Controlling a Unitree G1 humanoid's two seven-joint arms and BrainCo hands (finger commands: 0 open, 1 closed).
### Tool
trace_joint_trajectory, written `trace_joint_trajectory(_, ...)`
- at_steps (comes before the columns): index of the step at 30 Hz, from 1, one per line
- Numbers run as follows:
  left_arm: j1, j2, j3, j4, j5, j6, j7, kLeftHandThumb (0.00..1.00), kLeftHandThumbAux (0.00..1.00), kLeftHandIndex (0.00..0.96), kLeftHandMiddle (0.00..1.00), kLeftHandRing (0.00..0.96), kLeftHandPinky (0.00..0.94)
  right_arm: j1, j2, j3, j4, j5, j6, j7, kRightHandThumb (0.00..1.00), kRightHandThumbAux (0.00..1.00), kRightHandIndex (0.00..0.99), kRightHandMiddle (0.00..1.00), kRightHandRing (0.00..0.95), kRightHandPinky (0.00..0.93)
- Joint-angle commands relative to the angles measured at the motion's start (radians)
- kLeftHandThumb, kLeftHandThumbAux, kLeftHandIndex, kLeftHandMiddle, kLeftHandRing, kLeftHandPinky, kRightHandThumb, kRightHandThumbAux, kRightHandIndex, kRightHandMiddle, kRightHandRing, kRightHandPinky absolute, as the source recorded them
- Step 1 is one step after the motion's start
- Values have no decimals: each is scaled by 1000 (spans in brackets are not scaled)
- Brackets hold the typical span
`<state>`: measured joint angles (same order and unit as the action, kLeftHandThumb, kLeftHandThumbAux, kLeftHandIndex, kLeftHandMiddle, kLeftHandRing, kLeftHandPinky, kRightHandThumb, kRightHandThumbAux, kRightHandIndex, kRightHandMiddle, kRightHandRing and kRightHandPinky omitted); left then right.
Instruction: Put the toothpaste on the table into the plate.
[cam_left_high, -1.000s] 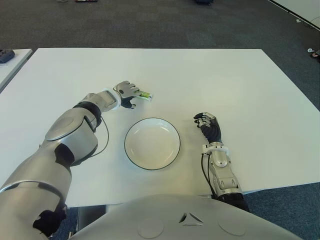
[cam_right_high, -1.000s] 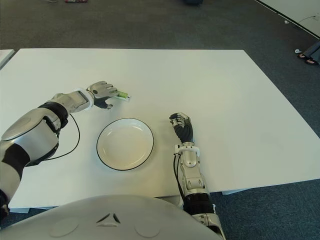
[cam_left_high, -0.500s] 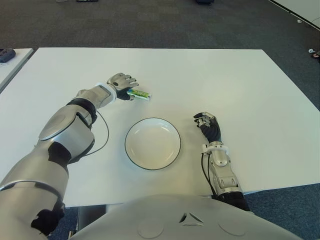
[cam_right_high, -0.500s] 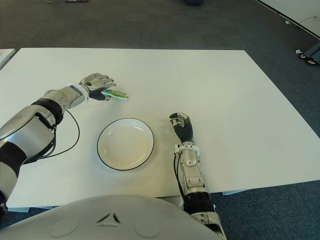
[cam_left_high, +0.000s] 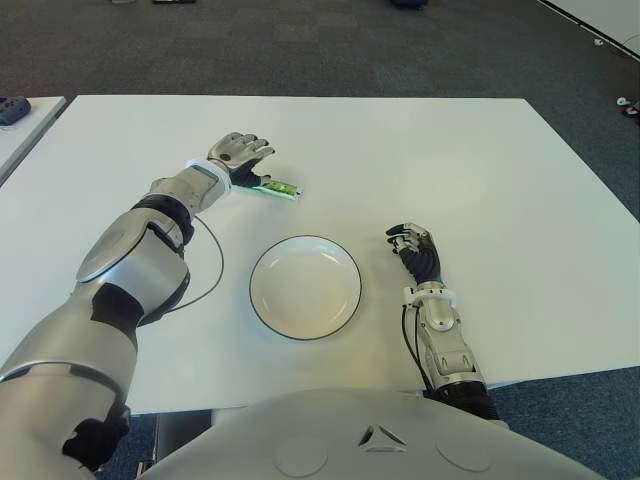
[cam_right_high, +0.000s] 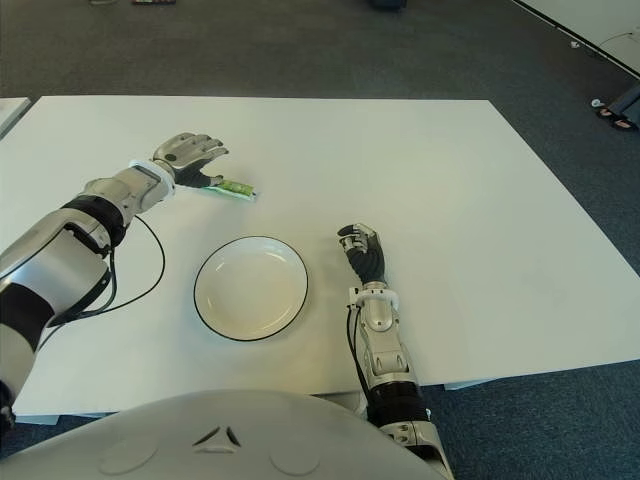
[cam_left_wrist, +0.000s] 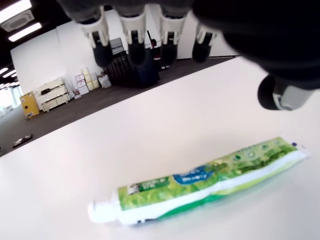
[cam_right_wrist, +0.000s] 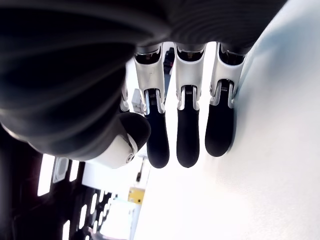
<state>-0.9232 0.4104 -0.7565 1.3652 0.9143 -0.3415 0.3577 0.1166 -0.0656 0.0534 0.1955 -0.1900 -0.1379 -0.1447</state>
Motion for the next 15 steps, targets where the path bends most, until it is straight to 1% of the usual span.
trace_joint_trajectory(1,11,-16,47,4,-48,21,-49,495,234,0,0,0,11,2,0,-5,17,7,9,7,715,735,419,429,418,451)
trace_joint_trajectory(5,20,-26,91,5,-93,28,-87,495,227,0,0,0,12,3,1,-7,17,8,6,5,714,735,419,431,423,464)
trace_joint_trajectory(11,34,-36,130,4,-131,31,-143,490,217,0,0,0,21,1,2,-9,16,8,10,4,714,735,420,433,426,464)
trace_joint_trajectory(15,38,-44,155,5,-158,52,-210,494,215,0,0,0,32,1,2,-10,17,7,12,3,714,735,420,431,423,453)
